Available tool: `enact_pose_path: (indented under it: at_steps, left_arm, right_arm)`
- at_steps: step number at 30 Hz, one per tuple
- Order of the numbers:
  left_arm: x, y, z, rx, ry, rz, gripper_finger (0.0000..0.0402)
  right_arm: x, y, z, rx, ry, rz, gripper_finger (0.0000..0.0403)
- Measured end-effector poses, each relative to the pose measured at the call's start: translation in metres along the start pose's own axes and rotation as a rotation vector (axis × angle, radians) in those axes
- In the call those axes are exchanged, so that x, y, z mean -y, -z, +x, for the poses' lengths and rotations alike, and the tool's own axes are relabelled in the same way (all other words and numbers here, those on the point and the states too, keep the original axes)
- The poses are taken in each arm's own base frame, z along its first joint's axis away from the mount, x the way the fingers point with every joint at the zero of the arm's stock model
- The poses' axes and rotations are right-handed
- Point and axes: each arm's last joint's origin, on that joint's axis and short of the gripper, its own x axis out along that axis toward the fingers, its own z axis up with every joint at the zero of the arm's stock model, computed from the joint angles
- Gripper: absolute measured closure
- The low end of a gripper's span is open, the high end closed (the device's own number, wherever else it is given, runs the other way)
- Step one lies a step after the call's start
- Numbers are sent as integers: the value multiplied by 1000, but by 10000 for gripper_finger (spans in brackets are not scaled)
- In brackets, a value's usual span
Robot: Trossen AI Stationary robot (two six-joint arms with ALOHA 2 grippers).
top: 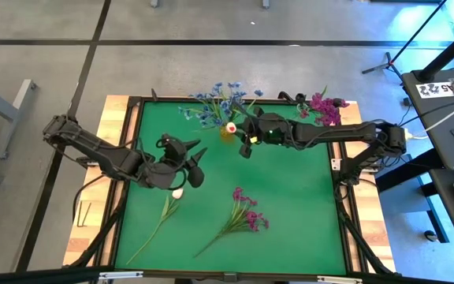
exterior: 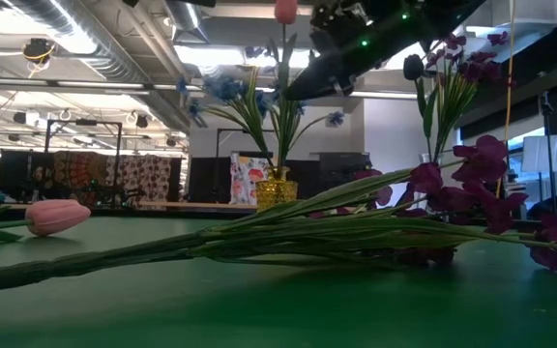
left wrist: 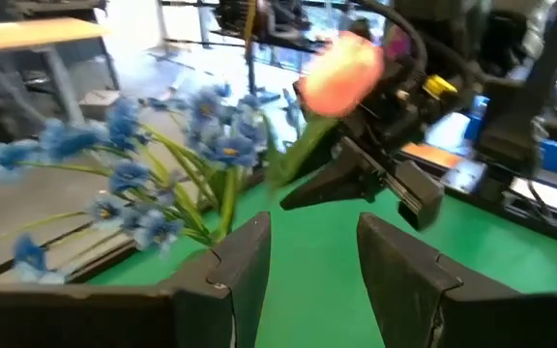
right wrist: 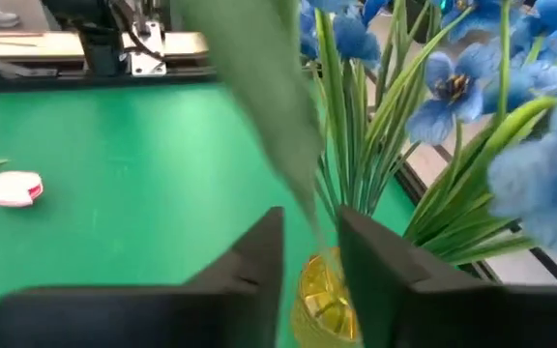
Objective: Sort flowers into vase by color
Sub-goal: Put the pink flower into the yellow vase
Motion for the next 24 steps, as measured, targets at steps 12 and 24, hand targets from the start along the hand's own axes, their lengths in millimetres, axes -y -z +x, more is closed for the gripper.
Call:
enact_pose_path:
  at_steps: [12, 24]
  left_arm:
    - [-13, -1, -13, -176, 214, -54, 250]
    - [-18, 44, -14, -646, 174, -77, 250]
  right_arm:
    - [9, -8, -50, -106, -7, 40, 138]
    - [-6, -30, -113, 2, -99, 38, 132]
